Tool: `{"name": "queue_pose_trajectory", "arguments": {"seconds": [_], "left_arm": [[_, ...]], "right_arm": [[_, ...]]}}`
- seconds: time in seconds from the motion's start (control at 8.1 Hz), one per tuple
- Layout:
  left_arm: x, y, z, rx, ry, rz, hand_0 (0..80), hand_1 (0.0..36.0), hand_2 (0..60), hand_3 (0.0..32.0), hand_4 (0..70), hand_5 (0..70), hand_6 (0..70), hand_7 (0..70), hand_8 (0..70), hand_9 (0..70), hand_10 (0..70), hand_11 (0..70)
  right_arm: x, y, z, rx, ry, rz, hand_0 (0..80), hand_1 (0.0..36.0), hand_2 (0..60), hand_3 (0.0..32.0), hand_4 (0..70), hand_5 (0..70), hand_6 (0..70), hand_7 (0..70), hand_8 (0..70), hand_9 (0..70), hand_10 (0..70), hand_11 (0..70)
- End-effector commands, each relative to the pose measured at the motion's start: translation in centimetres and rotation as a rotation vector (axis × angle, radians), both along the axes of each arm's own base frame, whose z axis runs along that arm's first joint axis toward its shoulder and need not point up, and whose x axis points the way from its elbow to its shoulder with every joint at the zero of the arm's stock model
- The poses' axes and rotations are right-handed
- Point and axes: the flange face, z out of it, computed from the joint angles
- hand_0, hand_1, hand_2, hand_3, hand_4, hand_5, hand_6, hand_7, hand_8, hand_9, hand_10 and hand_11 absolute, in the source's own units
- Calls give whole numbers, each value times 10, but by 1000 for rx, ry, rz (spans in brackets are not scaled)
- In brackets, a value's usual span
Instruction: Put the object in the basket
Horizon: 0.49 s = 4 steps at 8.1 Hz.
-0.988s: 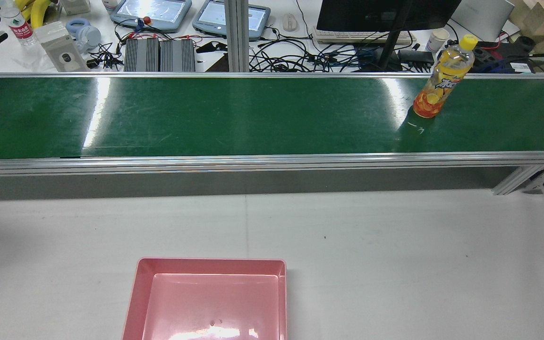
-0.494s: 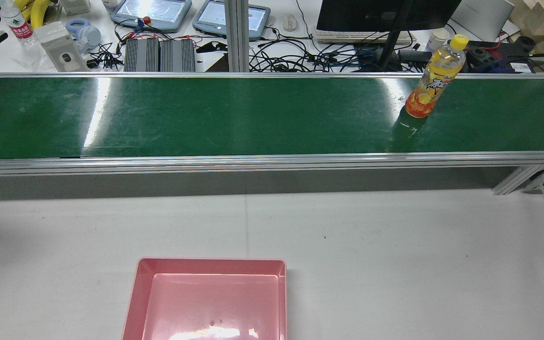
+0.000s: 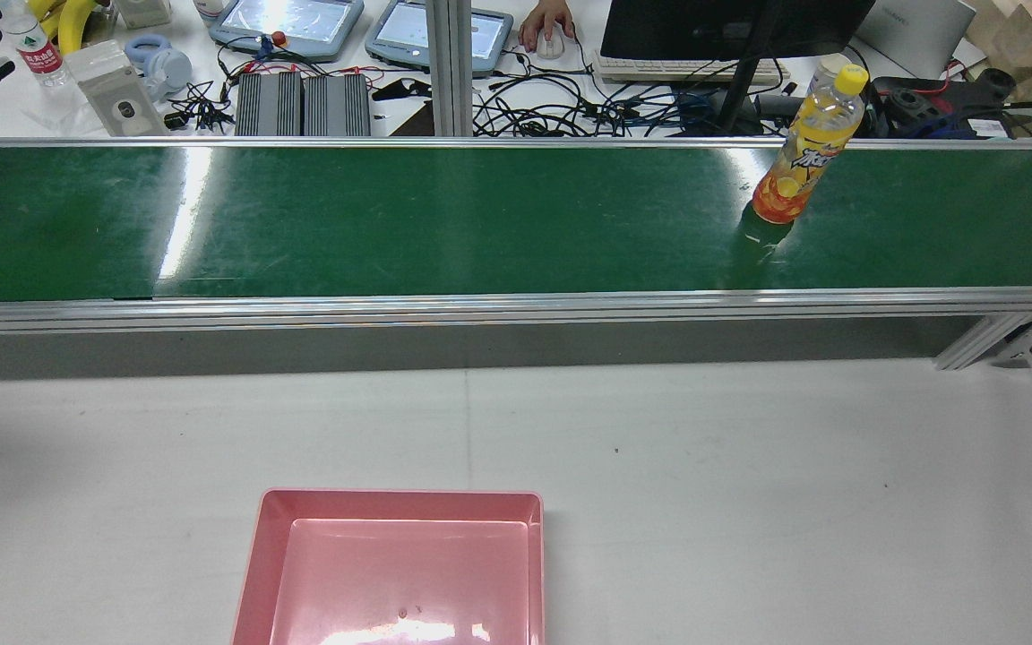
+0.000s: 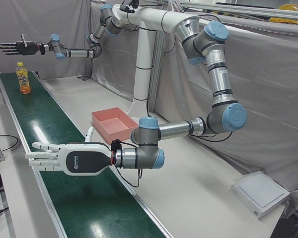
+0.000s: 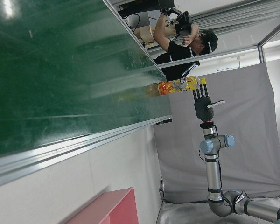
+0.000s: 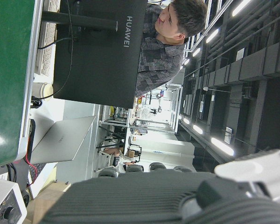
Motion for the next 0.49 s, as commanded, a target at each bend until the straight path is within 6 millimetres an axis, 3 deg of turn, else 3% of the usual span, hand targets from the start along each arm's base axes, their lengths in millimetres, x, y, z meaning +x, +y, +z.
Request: {"name": "queue_pose_trajectory", "arguments": {"seconds": [0.0, 0.37], "left_arm": [[0, 0, 0, 0, -1, -1, 537, 10, 0, 8, 66, 131, 0, 0, 10, 6, 41, 72], [0, 0, 0, 0, 0, 0, 537, 10, 0, 6, 69, 136, 0, 0, 11, 8, 43, 75]], "right_arm": [[0, 0, 0, 0, 0, 0, 0, 0, 0, 0, 0, 0, 0, 0, 0, 0, 0, 0], [0, 0, 0, 0, 0, 0, 0, 0, 0, 0, 0, 0, 0, 0, 0, 0, 0, 0]]}}
